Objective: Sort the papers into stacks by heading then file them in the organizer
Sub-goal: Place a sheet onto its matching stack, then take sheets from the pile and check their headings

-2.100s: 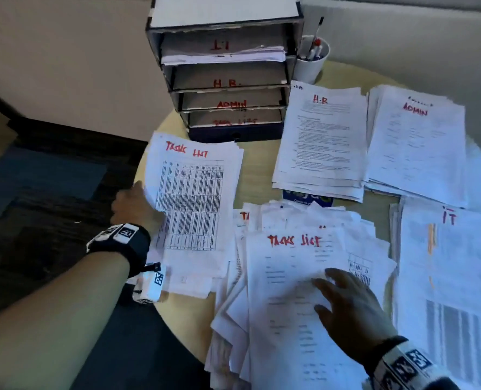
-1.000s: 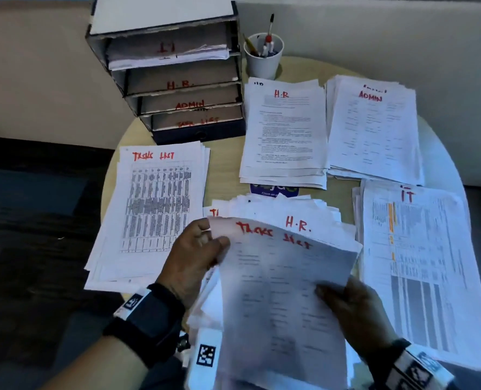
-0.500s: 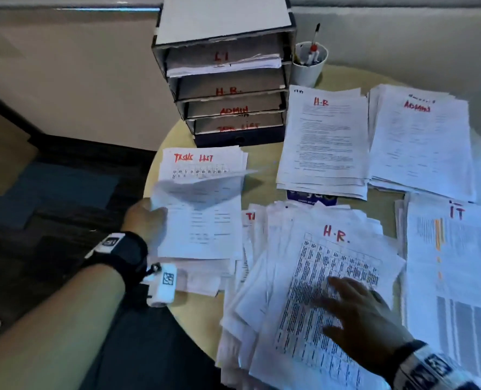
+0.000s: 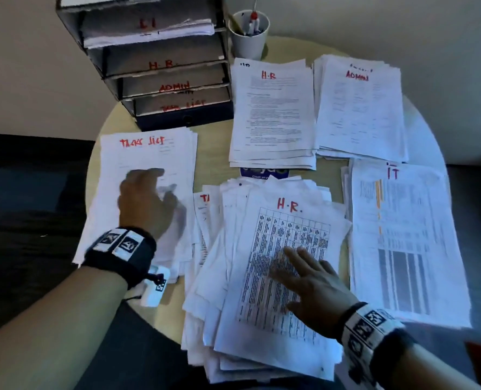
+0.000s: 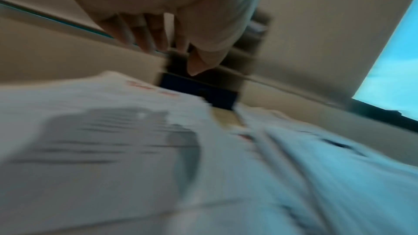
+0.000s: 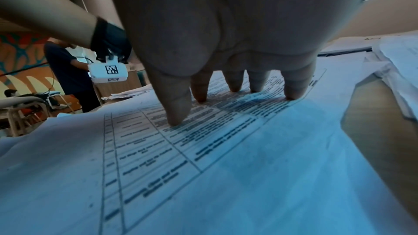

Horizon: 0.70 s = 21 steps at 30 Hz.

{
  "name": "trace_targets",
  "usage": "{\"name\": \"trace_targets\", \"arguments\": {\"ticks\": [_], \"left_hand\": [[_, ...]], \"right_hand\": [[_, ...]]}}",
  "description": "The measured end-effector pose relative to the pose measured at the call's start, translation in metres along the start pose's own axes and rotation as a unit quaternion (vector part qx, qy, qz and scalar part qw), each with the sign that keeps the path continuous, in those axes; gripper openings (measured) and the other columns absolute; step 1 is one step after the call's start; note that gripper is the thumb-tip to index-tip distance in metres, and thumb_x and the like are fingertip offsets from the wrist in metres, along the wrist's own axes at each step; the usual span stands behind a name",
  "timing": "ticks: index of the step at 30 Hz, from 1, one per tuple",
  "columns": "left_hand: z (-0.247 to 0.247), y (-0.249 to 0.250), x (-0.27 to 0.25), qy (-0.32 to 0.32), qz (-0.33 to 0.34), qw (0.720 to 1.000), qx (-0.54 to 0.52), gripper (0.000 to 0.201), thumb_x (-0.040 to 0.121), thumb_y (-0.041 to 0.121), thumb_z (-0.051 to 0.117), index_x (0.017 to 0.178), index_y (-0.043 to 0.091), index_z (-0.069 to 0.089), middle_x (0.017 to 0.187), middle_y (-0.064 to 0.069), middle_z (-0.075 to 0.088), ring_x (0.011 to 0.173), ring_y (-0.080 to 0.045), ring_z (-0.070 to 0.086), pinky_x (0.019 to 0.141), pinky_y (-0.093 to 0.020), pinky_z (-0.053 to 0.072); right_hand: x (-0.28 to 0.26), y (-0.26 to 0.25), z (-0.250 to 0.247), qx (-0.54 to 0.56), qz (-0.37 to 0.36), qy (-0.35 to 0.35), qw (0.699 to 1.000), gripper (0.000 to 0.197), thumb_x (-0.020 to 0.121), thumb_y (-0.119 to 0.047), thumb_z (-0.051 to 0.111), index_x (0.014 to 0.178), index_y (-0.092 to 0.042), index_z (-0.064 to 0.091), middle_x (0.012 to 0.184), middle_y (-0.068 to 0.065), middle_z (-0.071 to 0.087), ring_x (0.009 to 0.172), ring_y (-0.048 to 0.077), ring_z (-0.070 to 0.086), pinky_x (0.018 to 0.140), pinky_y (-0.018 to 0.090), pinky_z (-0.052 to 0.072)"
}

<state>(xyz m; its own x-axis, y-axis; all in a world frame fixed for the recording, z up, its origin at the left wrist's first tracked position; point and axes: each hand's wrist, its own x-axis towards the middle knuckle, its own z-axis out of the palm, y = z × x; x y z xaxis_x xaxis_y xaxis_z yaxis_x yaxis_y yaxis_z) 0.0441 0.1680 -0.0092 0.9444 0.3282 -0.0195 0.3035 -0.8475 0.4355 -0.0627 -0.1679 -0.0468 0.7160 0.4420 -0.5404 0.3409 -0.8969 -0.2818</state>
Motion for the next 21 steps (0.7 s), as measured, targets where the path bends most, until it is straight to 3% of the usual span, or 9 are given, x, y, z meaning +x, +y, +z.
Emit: {"name": "trace_targets", "arguments": {"ticks": [1,3,5,8,11,13,16,21], "left_hand": [[0.01,0.026,-0.014,-0.07,0.07,0.994,-0.035,0.037,0.089,0.027,0.066,0.125,0.018,0.06,0.122,-0.01,0.056,0.11,-0.032,0.055,0.092,-0.039,0.047],[0.036,0.071,-0.035,-0.235,0.148,0.96,-0.031,0.034,0.091,0.035,0.063,0.12,0.018,0.06,0.113,-0.004,0.059,0.1,-0.025,0.058,0.082,-0.031,0.046],[0.065,0.098,-0.043,-0.3,0.15,0.942,0.032,0.041,0.087,0.045,0.065,0.115,0.016,0.054,0.111,-0.006,0.056,0.097,-0.027,0.057,0.08,-0.033,0.047],[0.091,0.114,-0.046,-0.269,0.056,0.96,0.061,0.062,0.08,0.046,0.073,0.124,0.013,0.045,0.12,-0.011,0.051,0.103,-0.031,0.056,0.084,-0.039,0.052],[0.104,0.115,-0.046,-0.269,-0.035,0.962,-0.018,0.066,0.078,0.037,0.077,0.13,0.015,0.044,0.125,-0.009,0.057,0.106,-0.029,0.06,0.083,-0.033,0.051],[0.106,0.117,-0.046,-0.249,-0.054,0.966,-0.031,0.061,0.075,0.036,0.079,0.125,0.018,0.048,0.123,-0.008,0.057,0.106,-0.028,0.058,0.083,-0.033,0.05],[0.105,0.122,-0.046,-0.202,-0.053,0.977,0.03,0.071,0.067,0.044,0.082,0.123,0.017,0.047,0.121,-0.011,0.047,0.111,-0.032,0.051,0.088,-0.04,0.052],[0.105,0.123,-0.037,-0.234,-0.087,0.968,0.023,0.085,0.068,0.043,0.083,0.134,0.015,0.038,0.128,-0.015,0.047,0.105,-0.034,0.059,0.08,-0.035,0.051]], "right_hand": [[0.0,0.001,0.002,0.004,-0.001,0.001,1.0,0.077,0.089,-0.048,0.058,0.147,-0.058,0.009,0.162,-0.009,-0.021,0.15,0.02,-0.016,0.121,0.05,0.007],[0.001,0.003,0.002,0.007,-0.005,-0.001,1.0,0.076,0.089,-0.047,0.059,0.147,-0.058,0.011,0.162,-0.009,-0.02,0.15,0.021,-0.015,0.121,0.05,0.008],[0.001,0.005,-0.002,0.006,-0.009,-0.009,1.0,0.074,0.089,-0.047,0.057,0.147,-0.058,0.012,0.162,-0.008,-0.019,0.15,0.021,-0.015,0.121,0.05,0.008],[0.0,0.007,-0.008,0.014,-0.017,-0.02,1.0,0.071,0.09,-0.046,0.057,0.147,-0.056,0.017,0.162,-0.007,-0.018,0.15,0.021,-0.015,0.121,0.051,0.006],[-0.001,0.009,-0.01,0.012,-0.029,-0.017,0.999,0.072,0.089,-0.045,0.06,0.147,-0.055,0.019,0.163,-0.006,-0.016,0.15,0.021,-0.013,0.121,0.053,0.006],[-0.002,0.01,-0.011,0.011,-0.037,-0.012,0.999,0.071,0.089,-0.043,0.061,0.147,-0.054,0.021,0.163,-0.007,-0.013,0.15,0.021,-0.012,0.12,0.053,0.007],[-0.004,0.012,-0.01,0.019,-0.049,-0.007,0.999,0.07,0.089,-0.038,0.063,0.146,-0.052,0.025,0.163,-0.012,-0.009,0.15,0.02,-0.012,0.12,0.055,0.006],[-0.001,0.018,-0.007,0.028,-0.077,0.003,0.997,0.062,0.088,-0.034,0.066,0.14,-0.051,0.038,0.163,-0.014,-0.002,0.151,0.019,-0.01,0.121,0.053,0.002]]}}
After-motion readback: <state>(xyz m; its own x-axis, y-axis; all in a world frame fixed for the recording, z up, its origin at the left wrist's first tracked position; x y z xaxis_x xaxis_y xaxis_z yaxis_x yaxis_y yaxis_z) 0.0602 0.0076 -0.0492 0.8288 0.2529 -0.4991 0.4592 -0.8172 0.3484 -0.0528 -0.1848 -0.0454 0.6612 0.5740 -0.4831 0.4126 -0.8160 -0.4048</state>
